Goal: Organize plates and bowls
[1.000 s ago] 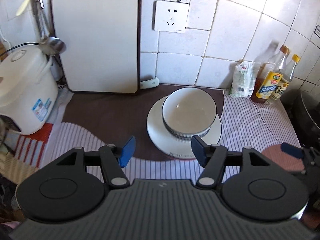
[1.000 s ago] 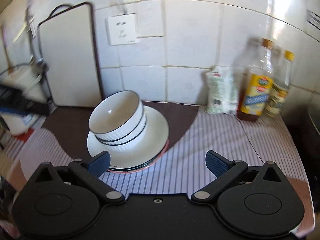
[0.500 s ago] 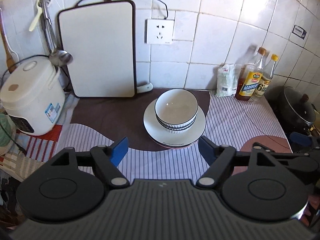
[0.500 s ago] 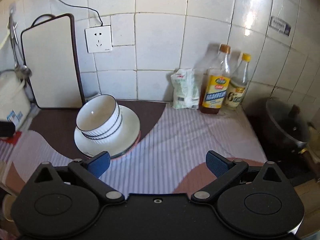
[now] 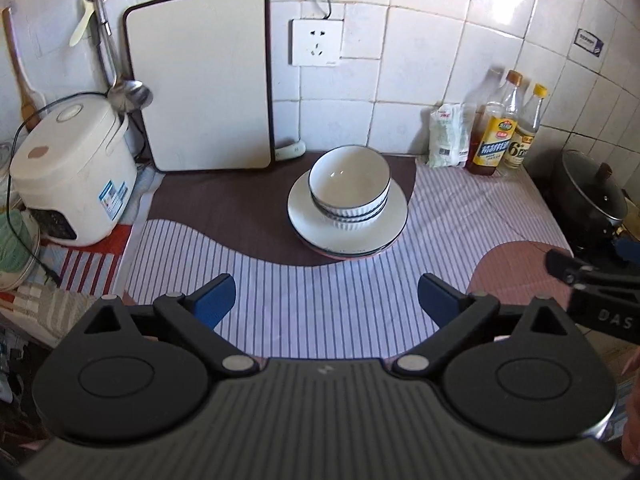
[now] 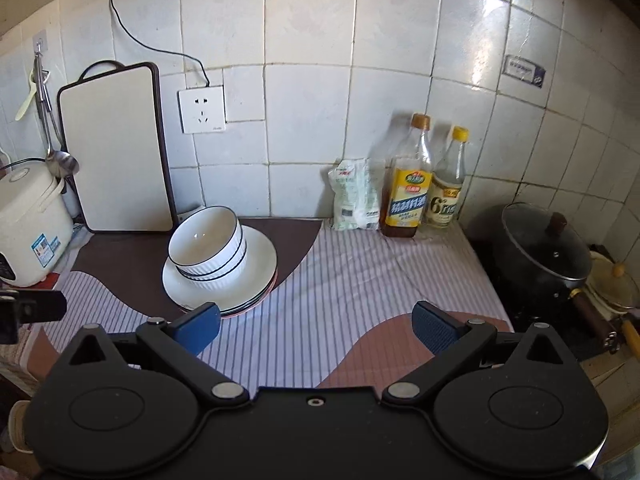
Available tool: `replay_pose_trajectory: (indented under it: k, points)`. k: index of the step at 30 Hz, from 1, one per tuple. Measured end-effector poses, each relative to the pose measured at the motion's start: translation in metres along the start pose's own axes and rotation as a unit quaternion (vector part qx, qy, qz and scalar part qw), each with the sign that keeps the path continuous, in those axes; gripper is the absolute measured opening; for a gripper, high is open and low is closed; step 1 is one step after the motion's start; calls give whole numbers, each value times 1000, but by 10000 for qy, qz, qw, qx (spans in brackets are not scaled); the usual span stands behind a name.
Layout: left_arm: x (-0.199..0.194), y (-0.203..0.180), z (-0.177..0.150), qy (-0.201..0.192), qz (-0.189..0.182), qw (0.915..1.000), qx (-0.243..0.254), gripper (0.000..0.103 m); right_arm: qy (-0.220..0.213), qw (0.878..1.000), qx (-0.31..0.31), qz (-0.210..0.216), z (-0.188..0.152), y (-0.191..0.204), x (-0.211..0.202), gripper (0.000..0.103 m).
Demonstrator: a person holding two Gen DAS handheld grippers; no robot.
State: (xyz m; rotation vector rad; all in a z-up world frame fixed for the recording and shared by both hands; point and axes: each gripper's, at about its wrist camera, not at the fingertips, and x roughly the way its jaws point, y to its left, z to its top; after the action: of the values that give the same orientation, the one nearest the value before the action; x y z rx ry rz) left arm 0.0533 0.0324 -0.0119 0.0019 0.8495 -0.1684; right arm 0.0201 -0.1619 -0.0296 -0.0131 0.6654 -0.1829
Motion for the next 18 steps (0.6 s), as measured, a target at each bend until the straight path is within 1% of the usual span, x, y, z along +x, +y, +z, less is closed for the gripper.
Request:
replay_pose_trajectory:
  k: [2, 4, 6, 8, 10, 13, 18]
  points:
    - [3, 1, -2, 45, 83, 10000, -17, 99, -152, 9999, -24, -72, -3, -1, -5, 103]
    - [6, 2, -4, 98, 85, 9999, -7, 99, -205, 9997, 48, -149, -6, -3, -7, 103]
    - [7, 3, -7, 109, 122, 9999, -10, 99, -221, 9996, 93, -136, -9, -5, -9, 103]
    - [8, 2, -9, 79, 250, 9996, 52, 99, -264, 9995, 72, -168, -13, -6, -11, 103]
    - [10, 0, -12, 132, 378, 9991, 142, 99, -285, 9994, 32, -207, -16, -6, -14, 103]
    - [9, -4, -13, 124, 324, 9992, 196, 99, -314, 9993, 42, -200, -21, -6, -18, 103]
    - [6, -11, -16, -9, 310, 9991, 294, 99, -415, 9988, 94, -254, -29, -7, -18, 103]
